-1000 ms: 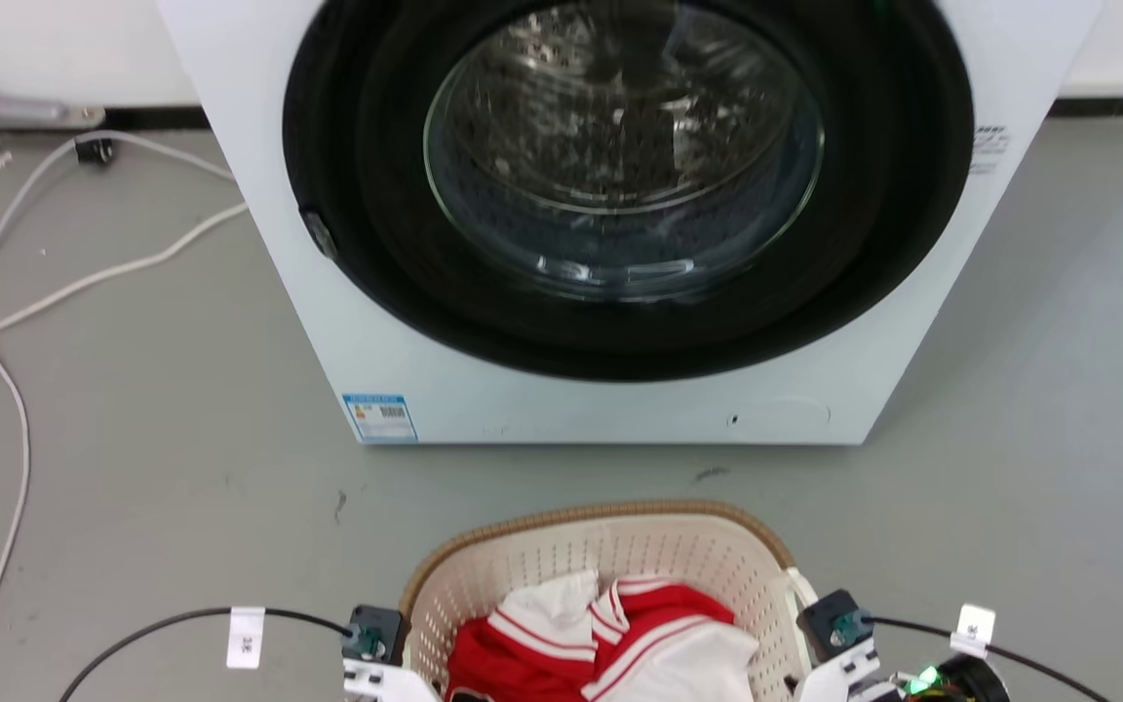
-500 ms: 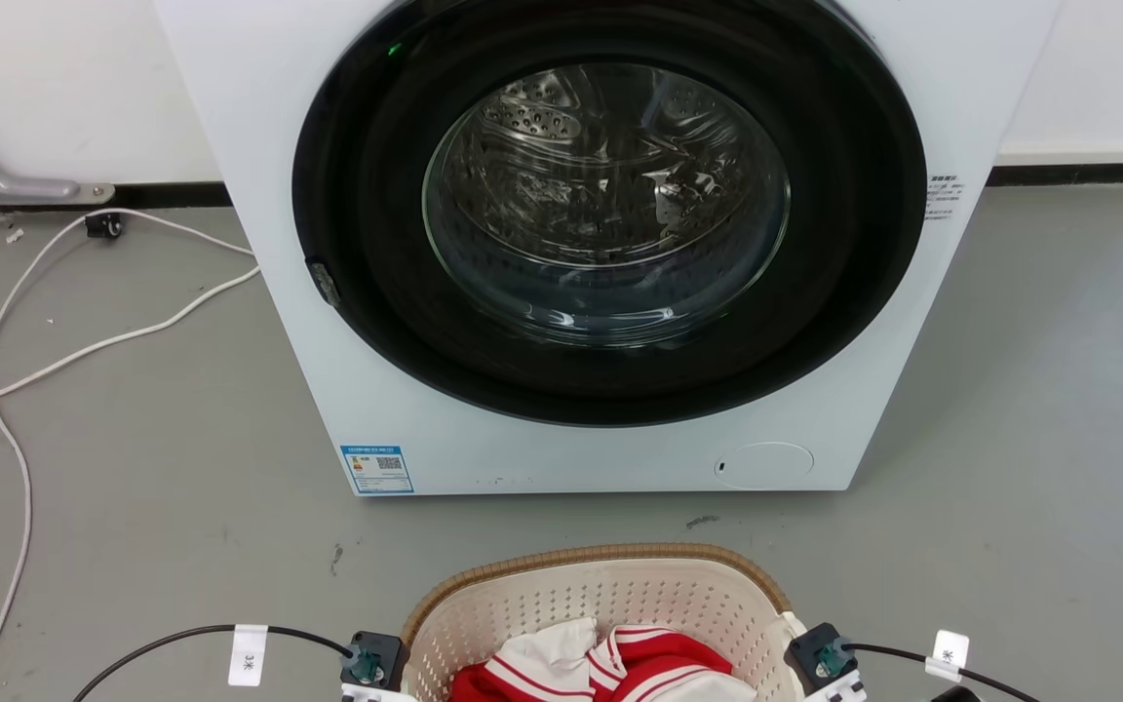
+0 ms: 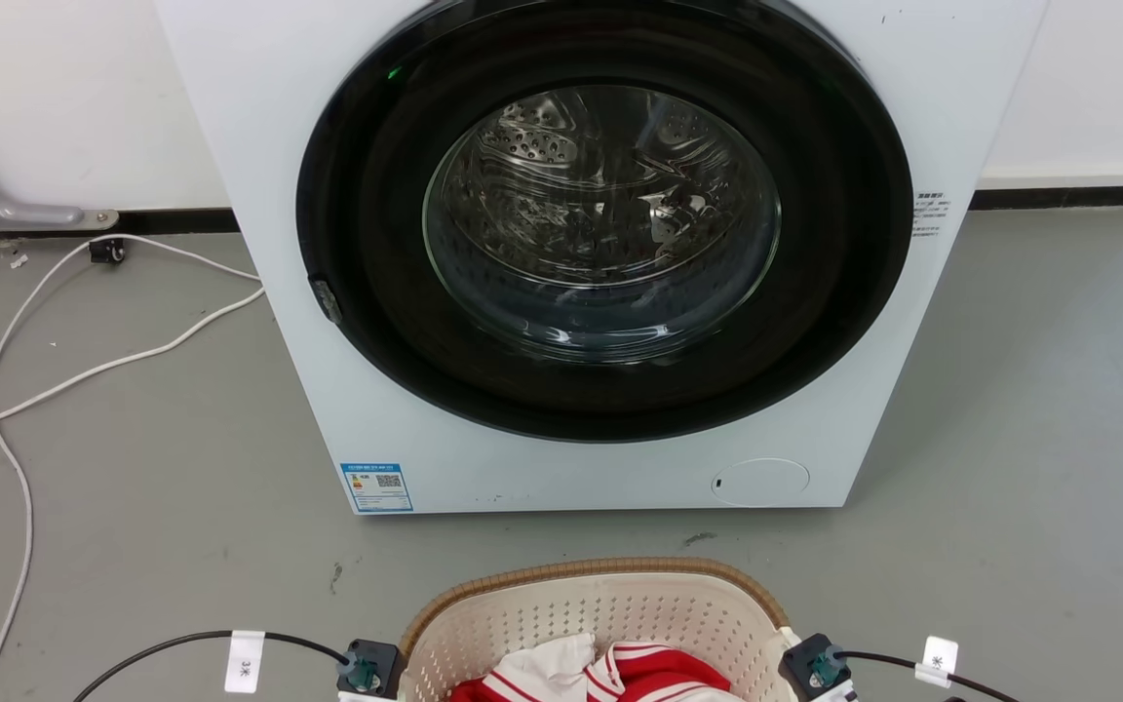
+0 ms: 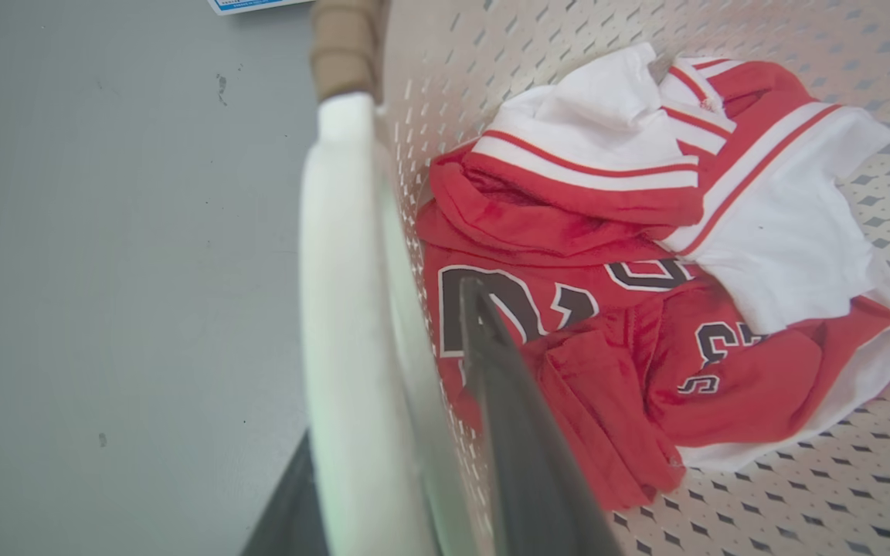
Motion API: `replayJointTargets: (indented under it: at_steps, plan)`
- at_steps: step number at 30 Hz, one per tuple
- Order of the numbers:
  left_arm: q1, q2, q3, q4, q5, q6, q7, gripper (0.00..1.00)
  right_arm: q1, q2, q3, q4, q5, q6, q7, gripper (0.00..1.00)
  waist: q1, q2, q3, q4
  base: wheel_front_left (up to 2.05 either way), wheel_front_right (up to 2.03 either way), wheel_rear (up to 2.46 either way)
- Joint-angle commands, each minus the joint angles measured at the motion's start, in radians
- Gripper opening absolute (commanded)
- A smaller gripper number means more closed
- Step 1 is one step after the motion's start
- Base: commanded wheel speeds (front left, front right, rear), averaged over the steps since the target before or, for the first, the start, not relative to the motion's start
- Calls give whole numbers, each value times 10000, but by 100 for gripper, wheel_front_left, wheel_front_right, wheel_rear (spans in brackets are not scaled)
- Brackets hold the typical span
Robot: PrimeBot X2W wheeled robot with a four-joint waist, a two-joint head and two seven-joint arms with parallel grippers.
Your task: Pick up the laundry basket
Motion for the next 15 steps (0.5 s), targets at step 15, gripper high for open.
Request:
replayJointTargets:
  at_steps: [15]
  plan:
    - [-108, 142, -551, 95, -502, -90, -162, 0, 55, -226, 601, 98, 485, -3, 148, 0, 1, -1, -16, -27, 0, 0, 0]
